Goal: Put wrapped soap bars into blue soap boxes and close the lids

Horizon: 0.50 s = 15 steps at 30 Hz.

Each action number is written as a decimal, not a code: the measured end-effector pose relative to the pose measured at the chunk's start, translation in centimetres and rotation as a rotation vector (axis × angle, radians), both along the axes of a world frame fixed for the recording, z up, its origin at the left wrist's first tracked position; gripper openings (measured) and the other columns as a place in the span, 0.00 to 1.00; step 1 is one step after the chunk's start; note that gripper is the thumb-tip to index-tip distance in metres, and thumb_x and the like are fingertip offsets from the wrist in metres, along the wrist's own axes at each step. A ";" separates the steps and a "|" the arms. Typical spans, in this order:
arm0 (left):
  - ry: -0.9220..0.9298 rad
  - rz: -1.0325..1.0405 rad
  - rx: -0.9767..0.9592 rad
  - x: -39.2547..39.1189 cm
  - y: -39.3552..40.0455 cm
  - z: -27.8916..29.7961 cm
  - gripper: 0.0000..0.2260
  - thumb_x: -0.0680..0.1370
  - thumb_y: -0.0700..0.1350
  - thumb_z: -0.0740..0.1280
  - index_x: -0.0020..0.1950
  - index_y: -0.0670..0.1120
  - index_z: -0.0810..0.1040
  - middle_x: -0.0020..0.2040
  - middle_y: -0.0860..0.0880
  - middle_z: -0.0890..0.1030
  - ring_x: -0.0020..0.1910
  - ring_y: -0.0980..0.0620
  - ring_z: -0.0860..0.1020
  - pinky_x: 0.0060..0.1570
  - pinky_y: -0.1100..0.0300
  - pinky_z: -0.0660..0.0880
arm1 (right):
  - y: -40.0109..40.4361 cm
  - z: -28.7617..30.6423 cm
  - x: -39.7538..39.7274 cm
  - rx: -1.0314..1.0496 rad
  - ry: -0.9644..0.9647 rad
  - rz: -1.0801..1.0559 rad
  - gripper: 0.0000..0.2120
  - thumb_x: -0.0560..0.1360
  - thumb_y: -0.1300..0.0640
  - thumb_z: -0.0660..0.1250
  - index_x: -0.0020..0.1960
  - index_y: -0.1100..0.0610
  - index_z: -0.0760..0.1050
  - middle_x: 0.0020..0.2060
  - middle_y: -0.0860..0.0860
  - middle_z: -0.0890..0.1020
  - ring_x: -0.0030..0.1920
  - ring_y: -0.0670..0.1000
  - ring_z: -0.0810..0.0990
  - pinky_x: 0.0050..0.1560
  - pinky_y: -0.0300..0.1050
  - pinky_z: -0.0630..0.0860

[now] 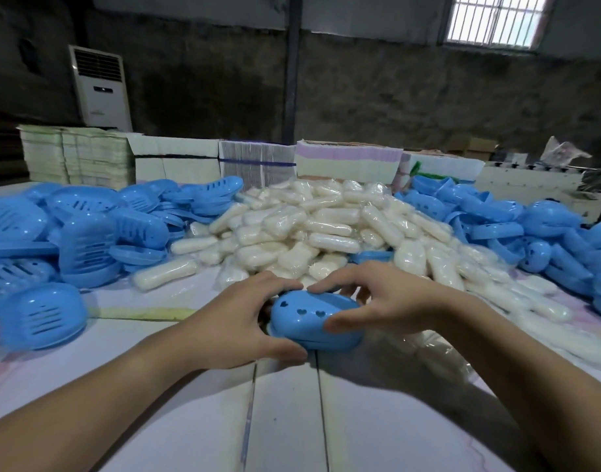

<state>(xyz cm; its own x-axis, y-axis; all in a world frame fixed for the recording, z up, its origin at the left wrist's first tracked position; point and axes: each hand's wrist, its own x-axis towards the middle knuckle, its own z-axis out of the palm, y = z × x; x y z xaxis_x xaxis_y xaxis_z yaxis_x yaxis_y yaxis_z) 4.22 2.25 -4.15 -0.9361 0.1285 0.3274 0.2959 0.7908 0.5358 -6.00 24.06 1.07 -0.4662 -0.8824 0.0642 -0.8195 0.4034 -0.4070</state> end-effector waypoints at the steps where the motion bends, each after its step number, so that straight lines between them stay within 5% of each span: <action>1: 0.011 -0.002 -0.010 0.0 0.0 -0.1 0.32 0.61 0.64 0.77 0.64 0.64 0.76 0.55 0.63 0.76 0.56 0.62 0.75 0.56 0.63 0.74 | 0.0 0.0 0.1 0.007 0.007 0.002 0.25 0.68 0.37 0.68 0.65 0.37 0.75 0.50 0.23 0.75 0.52 0.35 0.75 0.47 0.24 0.68; 5: 0.030 -0.030 -0.075 0.0 -0.4 0.2 0.32 0.64 0.66 0.74 0.66 0.62 0.75 0.54 0.62 0.77 0.56 0.62 0.74 0.56 0.64 0.72 | 0.1 -0.1 0.2 0.081 0.081 -0.043 0.30 0.68 0.37 0.72 0.68 0.35 0.69 0.56 0.34 0.76 0.53 0.37 0.74 0.49 0.31 0.70; 9: 0.048 -0.038 -0.113 0.1 -0.7 0.4 0.29 0.68 0.67 0.70 0.68 0.63 0.74 0.54 0.62 0.79 0.55 0.62 0.75 0.56 0.62 0.73 | -0.1 -0.2 0.3 0.116 0.110 -0.011 0.35 0.65 0.39 0.75 0.69 0.34 0.64 0.58 0.35 0.76 0.55 0.38 0.75 0.56 0.38 0.73; 15: 0.066 -0.015 -0.109 -0.1 -1.0 0.2 0.26 0.70 0.70 0.65 0.66 0.65 0.72 0.56 0.65 0.77 0.57 0.64 0.74 0.57 0.62 0.73 | -0.6 -0.8 0.2 -0.024 0.279 0.047 0.27 0.66 0.45 0.77 0.63 0.39 0.72 0.51 0.37 0.77 0.51 0.38 0.75 0.49 0.31 0.71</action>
<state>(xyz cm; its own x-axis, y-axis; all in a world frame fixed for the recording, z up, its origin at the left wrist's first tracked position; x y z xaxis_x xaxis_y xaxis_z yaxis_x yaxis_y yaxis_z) 4.17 1.28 -4.00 -0.9108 0.1803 0.3715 0.3397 0.8386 0.4258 -5.77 23.47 0.26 -0.3865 -0.8991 0.2054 -0.9186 0.3555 -0.1723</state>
